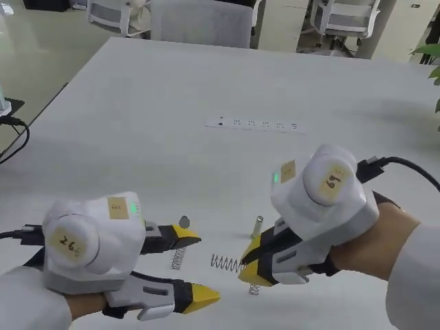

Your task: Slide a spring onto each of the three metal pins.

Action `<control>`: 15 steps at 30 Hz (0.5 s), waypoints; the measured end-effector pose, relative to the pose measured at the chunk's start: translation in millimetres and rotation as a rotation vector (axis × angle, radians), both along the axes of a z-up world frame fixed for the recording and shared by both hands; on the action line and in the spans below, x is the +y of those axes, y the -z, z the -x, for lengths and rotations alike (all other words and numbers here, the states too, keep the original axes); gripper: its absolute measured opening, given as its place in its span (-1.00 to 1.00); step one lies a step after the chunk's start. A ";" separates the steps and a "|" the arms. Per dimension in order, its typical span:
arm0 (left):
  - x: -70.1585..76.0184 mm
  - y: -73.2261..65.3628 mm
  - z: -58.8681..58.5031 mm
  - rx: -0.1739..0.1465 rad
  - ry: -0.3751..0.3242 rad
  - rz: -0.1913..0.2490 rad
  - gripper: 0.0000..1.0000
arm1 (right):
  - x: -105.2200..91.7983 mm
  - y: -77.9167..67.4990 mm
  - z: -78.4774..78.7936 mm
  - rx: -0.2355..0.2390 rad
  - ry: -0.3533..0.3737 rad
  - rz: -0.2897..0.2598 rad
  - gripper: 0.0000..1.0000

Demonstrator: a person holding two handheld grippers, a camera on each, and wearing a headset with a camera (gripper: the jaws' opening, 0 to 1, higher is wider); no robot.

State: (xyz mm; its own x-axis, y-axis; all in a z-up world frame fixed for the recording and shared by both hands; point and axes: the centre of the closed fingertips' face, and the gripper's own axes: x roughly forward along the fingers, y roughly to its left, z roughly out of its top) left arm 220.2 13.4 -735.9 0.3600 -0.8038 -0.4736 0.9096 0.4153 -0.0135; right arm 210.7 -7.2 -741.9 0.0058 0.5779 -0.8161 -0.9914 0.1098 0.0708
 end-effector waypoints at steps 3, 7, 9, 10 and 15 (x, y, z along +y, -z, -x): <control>-3.9 1.3 3.1 -0.006 0.031 -0.010 -0.33 | 1.5 1.3 3.2 0.015 -0.014 0.009 -0.86; -8.7 4.5 8.6 -0.012 0.067 -0.032 -0.42 | 1.4 3.9 7.6 0.029 -0.030 0.024 -0.86; -9.5 5.0 10.1 -0.010 0.076 -0.036 -0.48 | 0.9 5.1 9.6 0.039 -0.038 0.031 -0.86; -9.8 5.2 10.2 -0.012 0.078 -0.037 -0.51 | 0.6 6.1 10.1 0.043 -0.039 0.037 -0.86; -11.6 7.2 12.5 -0.004 0.094 -0.044 -0.57 | 1.1 7.0 12.1 0.053 -0.051 0.046 -0.86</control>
State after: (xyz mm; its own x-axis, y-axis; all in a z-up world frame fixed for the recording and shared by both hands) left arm 207.7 1.8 -743.1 0.2857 -0.8129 -0.5075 0.9447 0.3278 0.0067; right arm 198.5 -6.2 -748.8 -0.0667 0.5378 -0.8404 -0.9908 0.0635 0.1193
